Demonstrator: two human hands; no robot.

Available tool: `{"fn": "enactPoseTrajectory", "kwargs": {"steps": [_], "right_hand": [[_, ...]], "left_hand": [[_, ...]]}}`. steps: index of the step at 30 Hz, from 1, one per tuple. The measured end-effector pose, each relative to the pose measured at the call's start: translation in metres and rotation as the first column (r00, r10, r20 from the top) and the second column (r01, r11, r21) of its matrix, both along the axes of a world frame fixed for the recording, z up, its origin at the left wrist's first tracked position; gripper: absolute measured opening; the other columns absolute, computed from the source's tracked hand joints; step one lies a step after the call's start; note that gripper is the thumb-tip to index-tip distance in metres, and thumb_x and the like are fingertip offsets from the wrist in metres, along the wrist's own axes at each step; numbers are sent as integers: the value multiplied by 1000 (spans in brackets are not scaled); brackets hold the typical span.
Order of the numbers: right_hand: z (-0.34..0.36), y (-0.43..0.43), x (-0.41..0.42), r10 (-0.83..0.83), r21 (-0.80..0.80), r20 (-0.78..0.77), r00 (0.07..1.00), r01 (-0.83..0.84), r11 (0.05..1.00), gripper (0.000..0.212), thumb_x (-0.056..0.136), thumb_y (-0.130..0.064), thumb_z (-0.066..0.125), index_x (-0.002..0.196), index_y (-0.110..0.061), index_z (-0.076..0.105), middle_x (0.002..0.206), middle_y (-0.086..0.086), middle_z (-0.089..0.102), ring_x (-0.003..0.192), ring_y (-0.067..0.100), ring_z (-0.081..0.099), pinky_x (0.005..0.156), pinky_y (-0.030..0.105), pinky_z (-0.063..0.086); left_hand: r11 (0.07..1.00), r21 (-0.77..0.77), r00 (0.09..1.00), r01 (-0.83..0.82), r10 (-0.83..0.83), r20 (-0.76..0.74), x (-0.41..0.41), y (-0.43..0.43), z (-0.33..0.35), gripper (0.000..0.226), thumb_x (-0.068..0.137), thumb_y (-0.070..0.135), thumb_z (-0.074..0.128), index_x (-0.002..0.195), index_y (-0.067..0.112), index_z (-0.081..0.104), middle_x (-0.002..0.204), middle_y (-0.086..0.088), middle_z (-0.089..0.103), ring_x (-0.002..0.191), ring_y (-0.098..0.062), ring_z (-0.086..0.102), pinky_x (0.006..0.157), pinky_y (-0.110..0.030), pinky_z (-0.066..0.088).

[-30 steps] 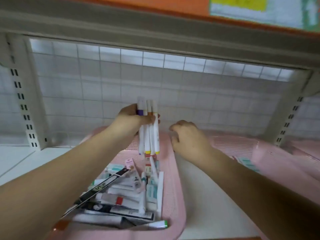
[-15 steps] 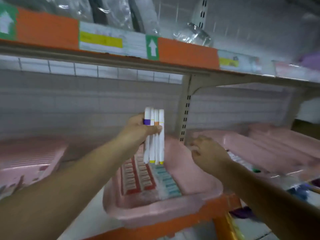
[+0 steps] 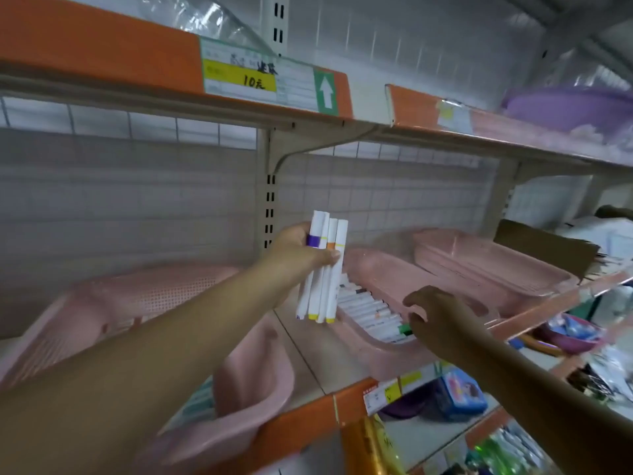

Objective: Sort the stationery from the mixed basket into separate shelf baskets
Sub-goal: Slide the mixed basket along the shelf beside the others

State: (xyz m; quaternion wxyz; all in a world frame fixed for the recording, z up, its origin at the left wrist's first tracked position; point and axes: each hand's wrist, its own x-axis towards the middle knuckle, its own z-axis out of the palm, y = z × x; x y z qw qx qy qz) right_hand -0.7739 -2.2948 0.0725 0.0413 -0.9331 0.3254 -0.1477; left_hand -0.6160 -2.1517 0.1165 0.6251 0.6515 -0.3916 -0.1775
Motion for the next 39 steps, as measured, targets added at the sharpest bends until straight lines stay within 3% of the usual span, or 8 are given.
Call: {"fn": "enactPoseTrajectory", "kwargs": {"steps": [4,10,15,18,25,30,36,39], "right_hand": [[-4,-28,-2,-62,17,8,998,62,998,34,93,-16,49,126,-18,55,132,0,51,111,16,52,77,20,37],[-5,-65,5,-82,11,-55,995,83,996,33,95,-22,46,128,-27,51,135,-7,48,113,10,50,52,7,24],[-6,-98,21,48,103,-78,996,-40,994,33,93,-20,50,125,-23,55,133,-3,52,105,12,56,80,18,42],[-11,-126,33,115,98,-99,988,-105,990,32,90,-21,54,121,-23,60,129,-2,57,105,15,57,90,27,46],[-13,-166,58,310,121,-207,928,-290,949,32,92,-18,51,123,-19,60,129,-1,56,114,14,51,83,14,33],[-16,-182,80,407,148,-217,887,-382,912,31,93,-15,47,122,-15,60,127,0,57,115,15,50,89,20,34],[-36,-194,94,403,108,-244,882,-388,915,29,88,-16,47,111,-20,64,119,-3,61,110,19,54,97,34,42],[-38,-197,97,411,111,-215,886,-396,912,27,87,-18,47,105,-25,66,114,-3,64,106,18,56,96,33,43]], "left_hand": [[1000,22,997,14,-15,72,7,-34,6,17,85,3,63,94,16,60,83,3,63,76,-11,61,63,-20,47],[995,97,973,-34,11,230,32,-78,2,16,82,5,65,91,17,60,84,2,63,78,-13,60,67,-20,46],[984,157,938,-86,27,346,44,-109,-4,14,81,4,65,79,16,58,80,1,61,75,-14,58,68,-20,44],[973,200,896,-116,15,445,43,-131,-8,13,80,5,66,93,4,62,88,-7,63,80,-19,57,67,-21,43],[775,623,777,-107,-326,539,33,-177,-38,20,77,5,70,73,12,52,73,-2,51,72,-16,47,57,-24,33],[644,714,663,-275,-411,626,28,-190,-71,16,85,12,62,100,6,61,93,-7,55,84,-18,48,59,-24,26],[696,662,678,-279,-345,649,31,-187,-80,11,86,14,61,92,4,60,69,6,41,74,-14,40,51,-22,24],[726,637,711,-258,-304,634,33,-187,-83,5,86,12,63,89,8,62,77,-1,51,77,-17,46,53,-18,31]]}}
